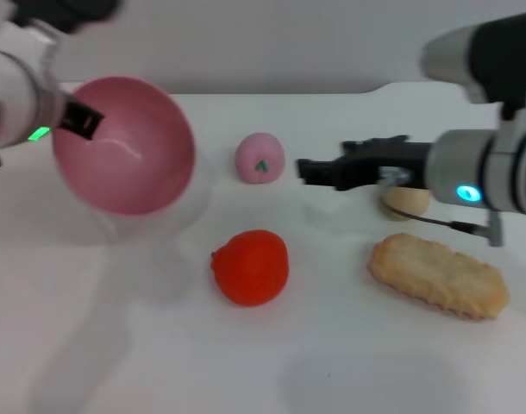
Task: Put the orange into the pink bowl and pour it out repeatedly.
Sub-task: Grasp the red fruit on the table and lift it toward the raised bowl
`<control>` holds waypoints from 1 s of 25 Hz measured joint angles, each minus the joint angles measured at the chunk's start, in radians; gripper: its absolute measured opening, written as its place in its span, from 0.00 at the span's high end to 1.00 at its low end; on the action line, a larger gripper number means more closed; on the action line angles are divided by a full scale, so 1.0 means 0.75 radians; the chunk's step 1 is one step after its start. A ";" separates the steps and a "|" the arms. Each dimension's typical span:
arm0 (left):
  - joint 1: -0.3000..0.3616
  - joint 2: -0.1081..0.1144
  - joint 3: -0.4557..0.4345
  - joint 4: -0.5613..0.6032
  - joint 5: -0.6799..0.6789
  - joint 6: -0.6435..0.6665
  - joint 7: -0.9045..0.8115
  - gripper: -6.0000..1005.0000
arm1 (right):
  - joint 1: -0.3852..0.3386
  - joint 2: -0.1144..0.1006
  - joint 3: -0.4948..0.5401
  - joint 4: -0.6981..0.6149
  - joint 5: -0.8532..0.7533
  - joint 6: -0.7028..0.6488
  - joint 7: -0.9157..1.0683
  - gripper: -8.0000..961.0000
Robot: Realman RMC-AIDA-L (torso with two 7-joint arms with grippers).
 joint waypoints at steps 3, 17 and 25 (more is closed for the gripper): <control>0.055 0.000 -0.151 -0.001 -0.118 0.046 0.048 0.95 | 0.104 0.001 -0.056 0.122 0.056 -0.047 0.008 0.21; 0.038 0.002 -0.251 -0.083 -0.170 0.066 0.082 0.95 | 0.451 0.005 -0.221 0.670 0.386 -0.185 -0.050 0.21; 0.010 0.000 -0.242 -0.107 -0.174 0.068 0.083 0.95 | 0.487 0.005 -0.254 0.751 0.509 -0.168 -0.086 0.21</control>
